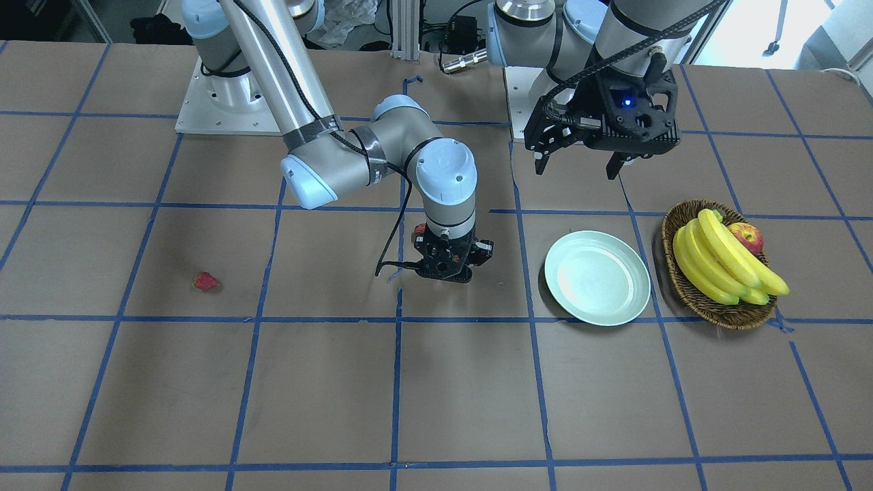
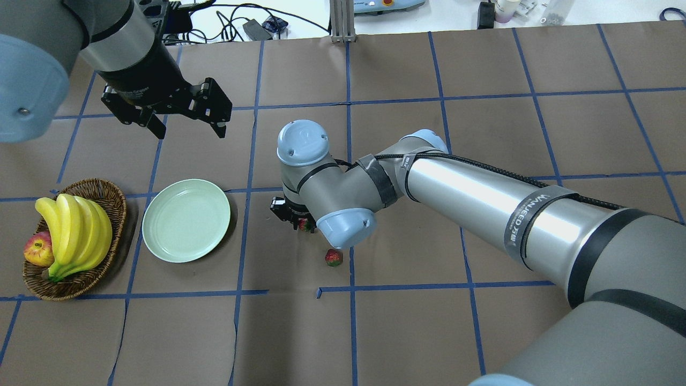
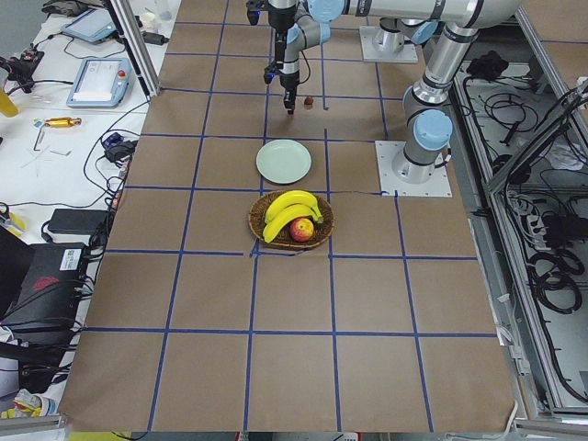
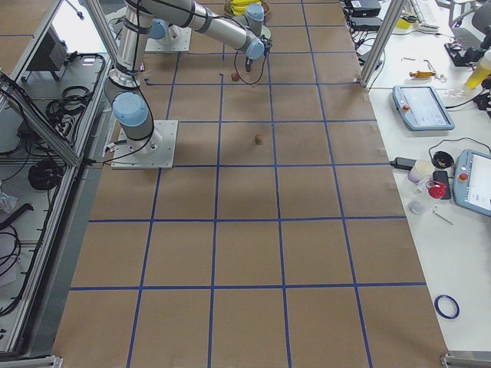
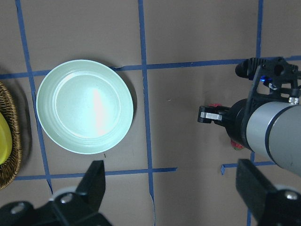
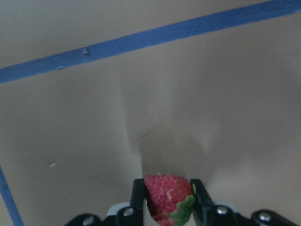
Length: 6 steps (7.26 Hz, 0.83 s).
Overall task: Collect all strawberries into plate
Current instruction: 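Carry the second strawberry beside the first and release it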
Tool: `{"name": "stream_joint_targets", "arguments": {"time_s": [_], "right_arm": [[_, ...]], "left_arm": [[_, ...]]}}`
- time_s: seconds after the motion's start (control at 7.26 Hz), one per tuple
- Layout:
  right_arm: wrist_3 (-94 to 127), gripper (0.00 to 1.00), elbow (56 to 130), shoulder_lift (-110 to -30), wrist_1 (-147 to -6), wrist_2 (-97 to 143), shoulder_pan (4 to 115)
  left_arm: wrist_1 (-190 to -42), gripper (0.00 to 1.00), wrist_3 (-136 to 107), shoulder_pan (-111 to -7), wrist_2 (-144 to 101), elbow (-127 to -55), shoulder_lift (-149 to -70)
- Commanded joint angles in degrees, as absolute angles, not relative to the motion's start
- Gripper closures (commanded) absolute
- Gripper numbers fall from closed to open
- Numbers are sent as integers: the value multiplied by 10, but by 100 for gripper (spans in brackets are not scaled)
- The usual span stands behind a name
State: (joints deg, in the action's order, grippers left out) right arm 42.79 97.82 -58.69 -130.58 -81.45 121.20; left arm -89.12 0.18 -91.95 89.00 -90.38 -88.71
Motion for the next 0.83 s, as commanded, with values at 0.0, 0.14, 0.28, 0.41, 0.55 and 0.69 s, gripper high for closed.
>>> {"name": "stream_joint_targets", "arguments": {"time_s": [0.0, 0.14, 0.28, 0.41, 0.55, 0.69], "right_arm": [[420, 0, 978, -598, -1309, -807, 1212], [383, 0, 985, -612, -1305, -816, 1210], [331, 0, 1000, -627, -1303, -818, 1202], [293, 0, 1023, -655, -1293, -864, 1168], [244, 0, 1058, -690, -1283, -886, 1099], [143, 0, 1096, -726, -1283, -889, 1031]], "left_arm": [[-891, 0, 2, -919, 890, -904, -887], [-891, 0, 2, -919, 890, -904, -887], [-891, 0, 2, -919, 891, -903, -887], [-891, 0, 2, -919, 891, -903, -887], [-891, 0, 2, -919, 891, -903, -887], [-891, 0, 2, -919, 891, -903, -887]]}}
